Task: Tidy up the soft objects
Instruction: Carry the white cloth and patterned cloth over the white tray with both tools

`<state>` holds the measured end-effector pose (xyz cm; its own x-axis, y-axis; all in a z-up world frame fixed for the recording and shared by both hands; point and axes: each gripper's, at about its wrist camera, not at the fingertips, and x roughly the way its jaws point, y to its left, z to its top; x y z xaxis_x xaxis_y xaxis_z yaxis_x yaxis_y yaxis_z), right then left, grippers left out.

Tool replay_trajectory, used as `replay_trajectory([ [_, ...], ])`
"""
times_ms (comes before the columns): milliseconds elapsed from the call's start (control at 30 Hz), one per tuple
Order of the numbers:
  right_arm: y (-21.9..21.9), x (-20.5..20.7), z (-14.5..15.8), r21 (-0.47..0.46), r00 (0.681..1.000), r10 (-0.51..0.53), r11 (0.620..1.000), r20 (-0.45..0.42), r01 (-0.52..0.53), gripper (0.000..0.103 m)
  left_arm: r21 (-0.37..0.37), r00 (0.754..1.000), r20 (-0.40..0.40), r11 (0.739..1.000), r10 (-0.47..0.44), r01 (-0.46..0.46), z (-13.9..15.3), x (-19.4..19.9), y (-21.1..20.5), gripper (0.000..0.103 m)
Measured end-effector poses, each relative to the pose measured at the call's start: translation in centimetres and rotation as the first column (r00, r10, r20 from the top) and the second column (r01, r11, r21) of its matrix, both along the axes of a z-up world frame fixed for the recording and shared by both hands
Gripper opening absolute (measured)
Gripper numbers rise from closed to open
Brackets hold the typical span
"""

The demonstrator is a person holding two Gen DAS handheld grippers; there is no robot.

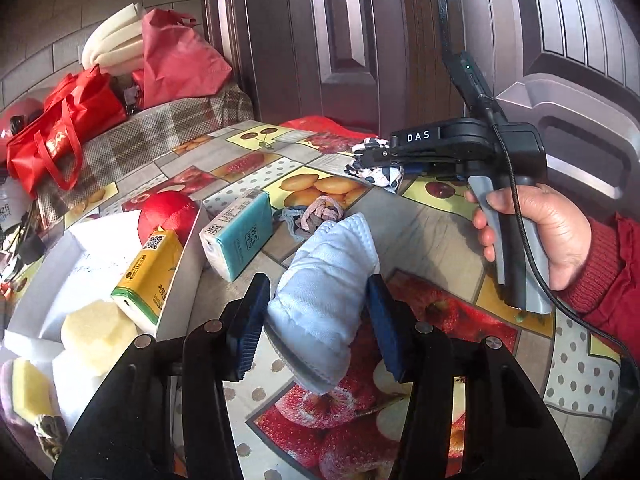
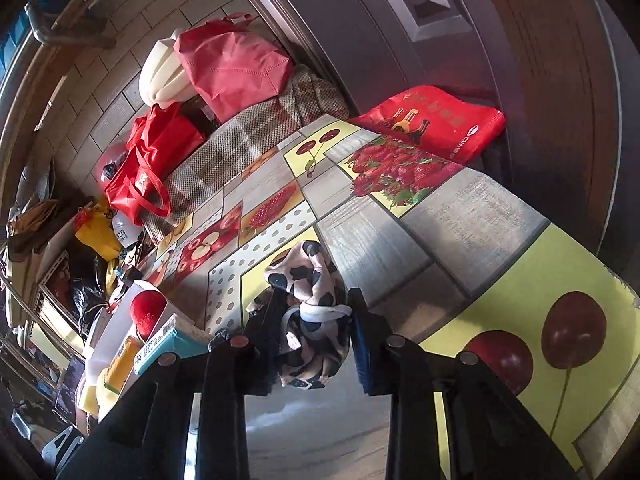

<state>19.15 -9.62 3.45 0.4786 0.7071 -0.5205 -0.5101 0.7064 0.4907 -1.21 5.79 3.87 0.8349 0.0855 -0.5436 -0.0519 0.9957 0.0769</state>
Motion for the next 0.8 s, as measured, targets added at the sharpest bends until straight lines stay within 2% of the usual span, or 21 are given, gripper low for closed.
replay_trajectory([
  [100,-1.3,-0.8,0.2,0.028,1.000,-0.014,1.000,0.010,0.014,0.030,0.008,0.998,0.057,1.000,0.022,-0.023,0.6,-0.8,0.2,0.049],
  [200,-1.9,-2.3,0.8,0.027,0.998,-0.013,1.000,0.062,0.011,0.030,0.019,0.995,0.092,0.999,0.046,-0.048,0.9,-1.5,0.2,0.049],
  [400,-0.3,-7.1,3.0,-0.054,0.955,0.047,0.998,0.293,-0.032,0.030,-0.004,0.973,0.178,0.989,0.146,-0.147,1.6,-3.1,1.4,0.050],
  [800,2.7,-13.6,3.2,-0.119,0.887,0.204,0.978,0.414,-0.170,0.030,-0.031,0.957,0.228,0.984,0.177,-0.174,1.9,-6.0,2.0,0.050],
])
